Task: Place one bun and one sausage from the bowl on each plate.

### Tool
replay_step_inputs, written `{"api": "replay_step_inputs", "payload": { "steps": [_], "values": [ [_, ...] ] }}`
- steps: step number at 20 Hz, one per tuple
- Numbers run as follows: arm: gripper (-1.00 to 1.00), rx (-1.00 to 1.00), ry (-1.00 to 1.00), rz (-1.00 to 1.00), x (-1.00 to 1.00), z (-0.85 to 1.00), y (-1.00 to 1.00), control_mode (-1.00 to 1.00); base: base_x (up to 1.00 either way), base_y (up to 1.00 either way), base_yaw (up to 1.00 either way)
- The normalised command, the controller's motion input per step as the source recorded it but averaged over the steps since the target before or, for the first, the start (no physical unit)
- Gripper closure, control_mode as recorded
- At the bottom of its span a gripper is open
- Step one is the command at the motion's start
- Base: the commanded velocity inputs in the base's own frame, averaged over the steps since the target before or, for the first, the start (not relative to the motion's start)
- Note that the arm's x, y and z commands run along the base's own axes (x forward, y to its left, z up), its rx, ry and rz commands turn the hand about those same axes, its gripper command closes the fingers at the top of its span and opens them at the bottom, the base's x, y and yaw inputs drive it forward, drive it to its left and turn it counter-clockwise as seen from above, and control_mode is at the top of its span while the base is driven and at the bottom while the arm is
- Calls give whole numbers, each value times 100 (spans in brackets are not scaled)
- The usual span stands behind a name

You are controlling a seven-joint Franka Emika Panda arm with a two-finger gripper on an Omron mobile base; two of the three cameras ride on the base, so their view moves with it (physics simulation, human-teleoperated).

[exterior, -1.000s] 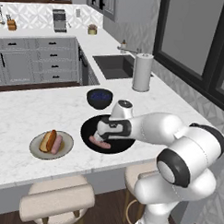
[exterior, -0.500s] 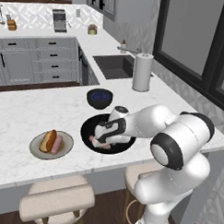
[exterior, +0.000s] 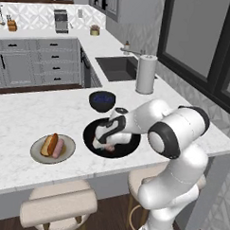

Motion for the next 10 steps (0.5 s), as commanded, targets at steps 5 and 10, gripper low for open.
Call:
{"api": "replay_step_inputs", "payload": {
  "steps": [5,10],
  "values": [
    [100,-1,-12,0,-31,64,-8,-100,0,0,0],
    [100,0,-16,-1,-41,100,-19,-100,0,0,0]
  ]
}}
